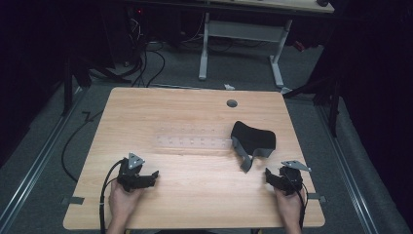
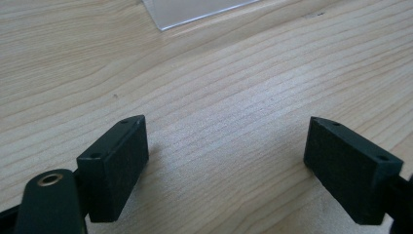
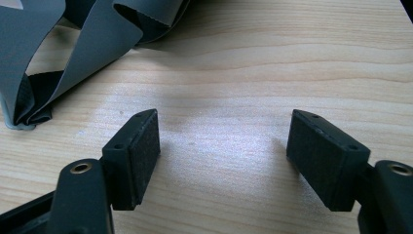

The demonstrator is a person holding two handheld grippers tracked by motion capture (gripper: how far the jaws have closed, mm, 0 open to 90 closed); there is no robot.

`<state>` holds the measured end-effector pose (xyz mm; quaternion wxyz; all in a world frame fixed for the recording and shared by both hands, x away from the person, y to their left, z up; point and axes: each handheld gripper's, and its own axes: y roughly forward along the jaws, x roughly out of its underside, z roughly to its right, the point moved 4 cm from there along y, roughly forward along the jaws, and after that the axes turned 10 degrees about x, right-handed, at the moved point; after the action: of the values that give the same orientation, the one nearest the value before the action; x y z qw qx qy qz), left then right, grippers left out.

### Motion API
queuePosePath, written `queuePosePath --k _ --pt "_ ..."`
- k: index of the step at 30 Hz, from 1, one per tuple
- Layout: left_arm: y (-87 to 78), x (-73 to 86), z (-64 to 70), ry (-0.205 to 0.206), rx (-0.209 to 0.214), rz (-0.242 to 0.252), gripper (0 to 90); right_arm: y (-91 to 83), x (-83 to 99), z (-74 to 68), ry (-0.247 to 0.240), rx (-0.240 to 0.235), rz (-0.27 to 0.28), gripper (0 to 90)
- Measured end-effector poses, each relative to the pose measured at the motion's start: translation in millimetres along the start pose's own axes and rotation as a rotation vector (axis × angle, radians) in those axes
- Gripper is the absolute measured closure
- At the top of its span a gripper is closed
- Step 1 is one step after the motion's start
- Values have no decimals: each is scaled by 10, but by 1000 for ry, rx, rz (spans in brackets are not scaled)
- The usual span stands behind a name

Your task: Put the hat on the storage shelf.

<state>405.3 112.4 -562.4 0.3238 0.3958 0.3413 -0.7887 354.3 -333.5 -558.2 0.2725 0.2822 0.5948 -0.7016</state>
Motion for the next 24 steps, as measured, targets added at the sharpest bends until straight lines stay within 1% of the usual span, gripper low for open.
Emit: queuePosePath --k 9,15,24 --pt "0 0 0 0 0 0 166 0 -1 0 -1 1 0 280" --pt "0 0 0 0 0 0 166 9 0 10 8 17 -3 237" --pt "1 0 -1 1 -1 1 166 8 -1 9 8 17 -3 244"
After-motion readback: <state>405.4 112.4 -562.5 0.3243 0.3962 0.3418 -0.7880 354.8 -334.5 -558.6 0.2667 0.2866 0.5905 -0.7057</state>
